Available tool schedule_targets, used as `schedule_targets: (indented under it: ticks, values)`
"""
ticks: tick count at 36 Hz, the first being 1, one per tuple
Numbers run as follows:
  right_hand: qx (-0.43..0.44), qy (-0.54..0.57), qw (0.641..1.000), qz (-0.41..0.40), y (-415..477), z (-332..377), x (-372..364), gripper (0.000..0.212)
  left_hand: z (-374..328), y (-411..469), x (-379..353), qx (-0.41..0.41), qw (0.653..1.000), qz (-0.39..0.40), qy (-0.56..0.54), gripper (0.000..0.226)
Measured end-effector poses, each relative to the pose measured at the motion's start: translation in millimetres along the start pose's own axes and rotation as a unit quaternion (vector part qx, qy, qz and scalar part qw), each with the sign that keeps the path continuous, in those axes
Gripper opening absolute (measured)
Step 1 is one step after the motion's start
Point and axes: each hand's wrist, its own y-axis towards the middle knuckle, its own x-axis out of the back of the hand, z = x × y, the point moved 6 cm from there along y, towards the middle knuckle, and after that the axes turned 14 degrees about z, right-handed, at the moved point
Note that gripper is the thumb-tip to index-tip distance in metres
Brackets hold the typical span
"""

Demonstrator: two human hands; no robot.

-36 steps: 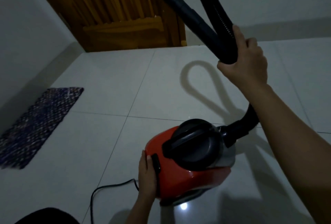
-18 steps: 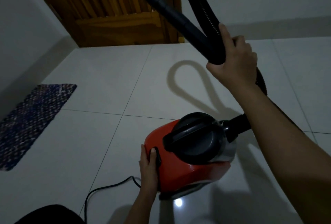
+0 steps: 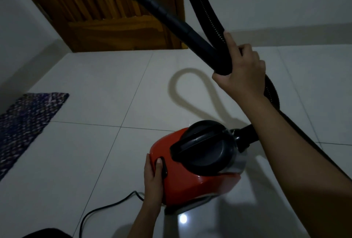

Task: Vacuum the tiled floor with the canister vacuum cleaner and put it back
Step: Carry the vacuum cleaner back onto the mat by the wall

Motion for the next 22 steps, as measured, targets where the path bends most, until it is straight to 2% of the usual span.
schedule_targets:
  ticks: [14, 22]
  values:
    - [0.008, -0.027, 1.0, -0.006, -6, 1, 0, 0.088, -7, -4, -5, 0.024, 0.999, -0.023, 0.012, 0.091]
    - [0.011, -0.032, 0.999, -0.007, -8, -1, 1, 0.088, -13, -10, -9, 0.031, 0.999, -0.018, 0.014, 0.085]
